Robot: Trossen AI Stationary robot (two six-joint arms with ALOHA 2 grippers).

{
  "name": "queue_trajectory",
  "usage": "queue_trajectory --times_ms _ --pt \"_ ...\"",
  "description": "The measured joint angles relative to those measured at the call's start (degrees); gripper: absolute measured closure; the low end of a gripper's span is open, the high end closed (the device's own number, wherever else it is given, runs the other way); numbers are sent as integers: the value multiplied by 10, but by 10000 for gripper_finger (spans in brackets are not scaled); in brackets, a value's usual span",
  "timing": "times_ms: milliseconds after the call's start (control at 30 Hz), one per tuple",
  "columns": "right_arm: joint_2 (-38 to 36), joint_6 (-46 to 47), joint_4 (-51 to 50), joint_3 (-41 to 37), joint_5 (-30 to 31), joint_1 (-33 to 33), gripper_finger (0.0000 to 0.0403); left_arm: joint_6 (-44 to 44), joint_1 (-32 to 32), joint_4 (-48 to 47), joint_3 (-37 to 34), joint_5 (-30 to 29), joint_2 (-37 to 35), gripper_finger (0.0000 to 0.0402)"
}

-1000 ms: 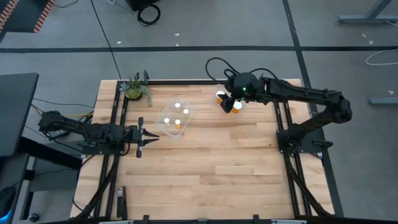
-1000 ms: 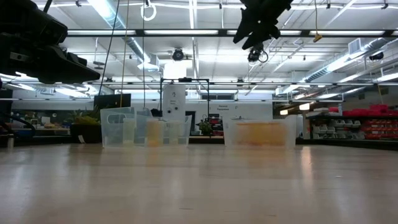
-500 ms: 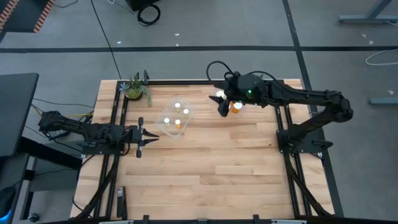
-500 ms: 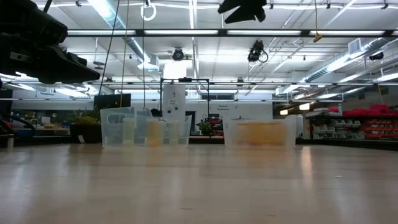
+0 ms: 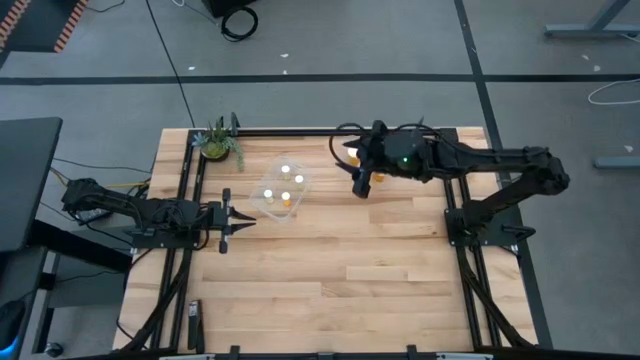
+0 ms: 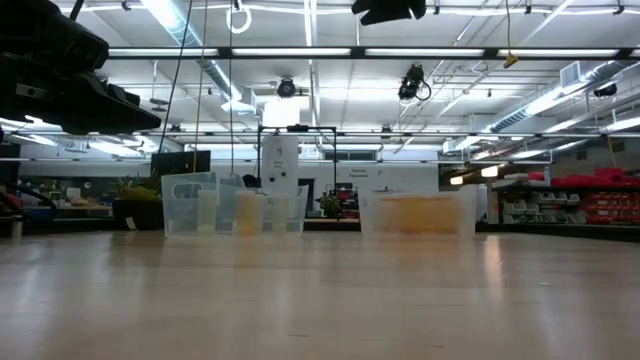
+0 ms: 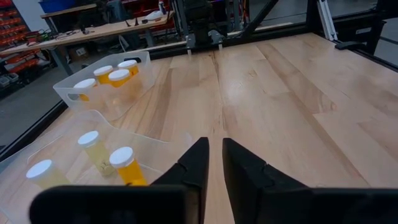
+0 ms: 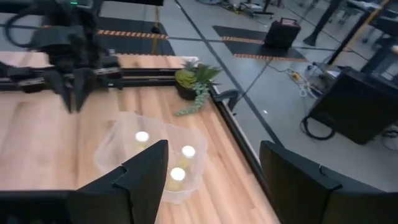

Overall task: Pick and place medicine bottles into bin by pill shape (circle, oval)
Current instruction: Return to Home Position

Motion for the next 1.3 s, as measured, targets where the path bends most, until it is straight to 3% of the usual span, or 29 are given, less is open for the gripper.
queue_trajectory --times_ms 600,733,1000,1300 --pt "-93 -91 32 -7 -5 -34 142 0 0 0 0 0 0 351" --pt "-142 -67 52 -61 -16 -57 142 0 0 0 0 0 0 348" --pt "-254 -39 214 -245 -72 -65 142 0 0 0 0 0 0 344" --pt "-270 24 307 -357 -91 -62 142 0 0 0 0 0 0 347"
